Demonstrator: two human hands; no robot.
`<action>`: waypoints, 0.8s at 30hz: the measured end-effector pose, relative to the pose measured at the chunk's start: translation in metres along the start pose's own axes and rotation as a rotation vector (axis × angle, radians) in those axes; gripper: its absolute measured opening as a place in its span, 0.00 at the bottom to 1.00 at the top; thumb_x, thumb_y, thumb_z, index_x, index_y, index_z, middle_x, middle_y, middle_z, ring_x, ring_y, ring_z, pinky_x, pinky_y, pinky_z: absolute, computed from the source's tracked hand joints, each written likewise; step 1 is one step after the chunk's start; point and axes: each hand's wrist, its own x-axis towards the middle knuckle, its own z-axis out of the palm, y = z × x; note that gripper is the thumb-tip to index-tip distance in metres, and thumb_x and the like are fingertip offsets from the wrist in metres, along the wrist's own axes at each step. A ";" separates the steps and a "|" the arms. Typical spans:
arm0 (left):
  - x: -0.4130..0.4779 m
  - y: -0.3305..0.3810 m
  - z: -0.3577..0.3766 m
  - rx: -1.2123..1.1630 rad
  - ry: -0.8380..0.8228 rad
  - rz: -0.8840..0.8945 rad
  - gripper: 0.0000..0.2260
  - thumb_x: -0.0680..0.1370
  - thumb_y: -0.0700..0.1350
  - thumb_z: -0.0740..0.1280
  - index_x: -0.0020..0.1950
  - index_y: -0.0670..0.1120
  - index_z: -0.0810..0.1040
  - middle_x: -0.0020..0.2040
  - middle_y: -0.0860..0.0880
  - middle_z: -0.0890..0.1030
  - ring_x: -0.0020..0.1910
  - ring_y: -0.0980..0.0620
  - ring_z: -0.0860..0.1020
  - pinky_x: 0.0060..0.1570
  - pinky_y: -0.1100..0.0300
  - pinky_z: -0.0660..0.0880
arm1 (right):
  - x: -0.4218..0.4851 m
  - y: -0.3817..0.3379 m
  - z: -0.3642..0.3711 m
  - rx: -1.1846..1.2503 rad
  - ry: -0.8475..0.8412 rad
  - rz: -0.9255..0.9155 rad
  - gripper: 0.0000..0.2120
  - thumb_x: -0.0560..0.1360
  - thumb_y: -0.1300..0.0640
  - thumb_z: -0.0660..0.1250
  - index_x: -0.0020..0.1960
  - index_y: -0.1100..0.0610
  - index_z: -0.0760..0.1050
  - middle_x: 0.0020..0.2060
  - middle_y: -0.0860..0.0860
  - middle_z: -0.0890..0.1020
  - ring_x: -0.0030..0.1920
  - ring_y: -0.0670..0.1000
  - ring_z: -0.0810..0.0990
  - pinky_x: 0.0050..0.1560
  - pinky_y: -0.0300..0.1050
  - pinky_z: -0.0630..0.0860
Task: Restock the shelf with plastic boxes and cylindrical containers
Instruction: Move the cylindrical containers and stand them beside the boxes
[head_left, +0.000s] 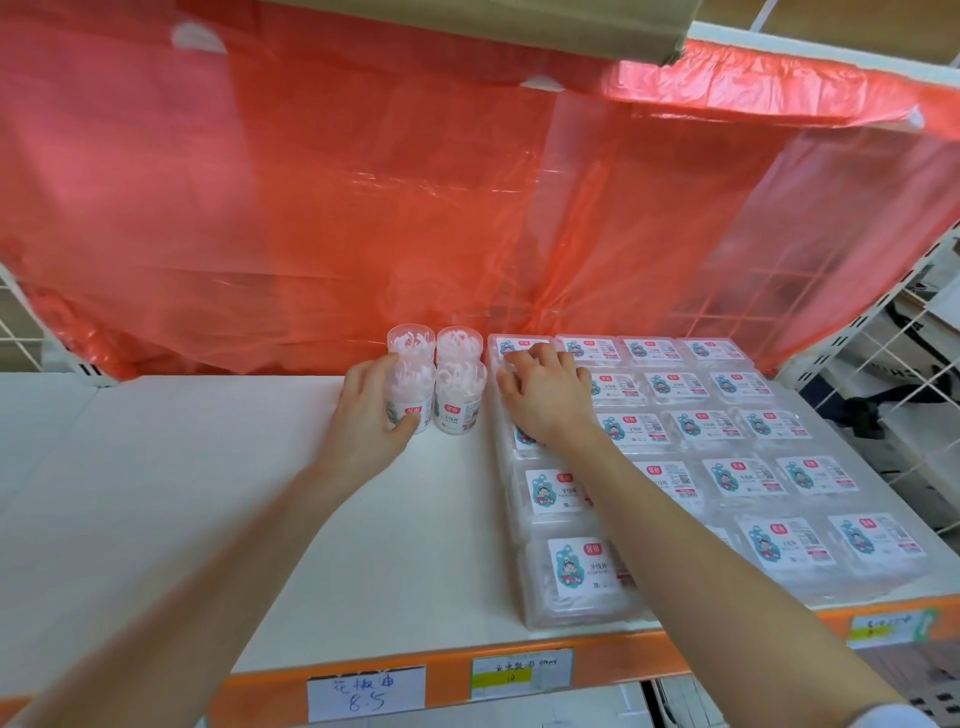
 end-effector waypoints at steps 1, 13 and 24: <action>0.000 0.002 -0.003 0.011 0.004 -0.008 0.29 0.70 0.38 0.70 0.69 0.43 0.65 0.66 0.45 0.67 0.66 0.51 0.63 0.61 0.62 0.62 | 0.001 -0.001 -0.002 -0.002 -0.012 0.000 0.19 0.79 0.49 0.51 0.67 0.53 0.68 0.67 0.55 0.68 0.70 0.58 0.59 0.67 0.58 0.56; -0.026 0.038 -0.047 0.479 0.055 -0.021 0.30 0.70 0.56 0.58 0.70 0.44 0.68 0.64 0.43 0.72 0.63 0.41 0.68 0.58 0.47 0.67 | -0.011 -0.044 -0.007 -0.056 -0.070 -0.276 0.21 0.79 0.47 0.54 0.70 0.54 0.63 0.67 0.56 0.66 0.67 0.59 0.61 0.64 0.59 0.59; -0.113 0.006 -0.116 0.739 0.082 -0.388 0.26 0.77 0.59 0.55 0.71 0.48 0.66 0.67 0.44 0.71 0.66 0.43 0.66 0.61 0.49 0.65 | -0.040 -0.148 0.022 -0.054 -0.137 -0.641 0.21 0.79 0.47 0.53 0.69 0.53 0.64 0.66 0.56 0.67 0.65 0.59 0.61 0.63 0.58 0.59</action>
